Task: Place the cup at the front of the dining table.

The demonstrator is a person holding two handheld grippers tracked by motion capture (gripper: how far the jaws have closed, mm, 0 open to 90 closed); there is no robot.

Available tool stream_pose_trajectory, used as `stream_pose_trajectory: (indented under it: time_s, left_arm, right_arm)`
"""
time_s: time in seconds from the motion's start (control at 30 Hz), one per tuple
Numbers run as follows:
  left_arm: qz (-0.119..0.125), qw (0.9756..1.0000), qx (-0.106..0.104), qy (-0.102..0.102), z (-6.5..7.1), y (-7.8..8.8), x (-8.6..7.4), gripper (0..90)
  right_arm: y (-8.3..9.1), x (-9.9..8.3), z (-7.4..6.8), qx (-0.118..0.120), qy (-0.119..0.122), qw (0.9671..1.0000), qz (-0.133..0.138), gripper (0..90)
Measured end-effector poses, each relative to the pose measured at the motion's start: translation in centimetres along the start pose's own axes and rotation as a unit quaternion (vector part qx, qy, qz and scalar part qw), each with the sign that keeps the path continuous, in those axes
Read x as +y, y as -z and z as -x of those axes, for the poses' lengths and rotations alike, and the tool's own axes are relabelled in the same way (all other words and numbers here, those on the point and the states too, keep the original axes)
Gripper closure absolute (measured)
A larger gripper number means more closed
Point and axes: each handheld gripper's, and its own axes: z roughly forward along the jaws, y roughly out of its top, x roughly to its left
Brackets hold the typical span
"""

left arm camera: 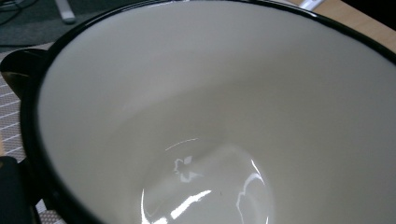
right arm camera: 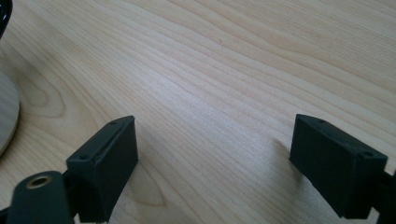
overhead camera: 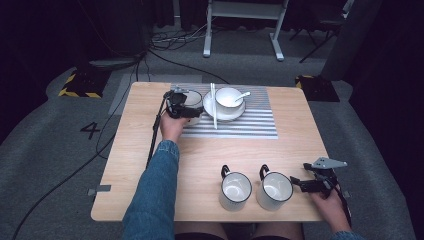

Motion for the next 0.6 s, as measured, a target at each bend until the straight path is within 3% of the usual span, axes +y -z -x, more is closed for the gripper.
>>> stream_pose_trajectory:
  time_s: [0.1,0.13,0.3,0.47,0.6]
  left_arm:
    - [-0.002,1.0000,-0.008,-0.006,-0.2,-0.4,-0.5,3.2]
    - [0.009,0.9999,-0.007,-0.001,-0.4,-0.5,-0.6,3.2]
    - [0.008,1.0000,-0.005,0.002,-0.8,-1.1,-1.1,3.2]
    - [0.025,0.9996,-0.001,0.010,-0.9,-1.7,-1.9,3.2]
    - [0.025,0.9996,0.015,0.007,-0.5,-2.4,-2.3,3.2]
  right_arm:
    - [0.0,0.0,0.0,0.000,-0.002,1.0000,0.000,15.2]
    - [0.0,0.0,0.0,0.000,-0.002,1.0000,0.000,15.2]
    - [0.0,0.0,0.0,0.000,0.000,1.0000,0.000,15.1]
    - [-0.1,0.1,0.0,-0.001,-0.008,1.0000,0.001,15.4]
    - [-0.1,0.1,0.0,-0.001,-0.009,1.0000,0.000,15.3]
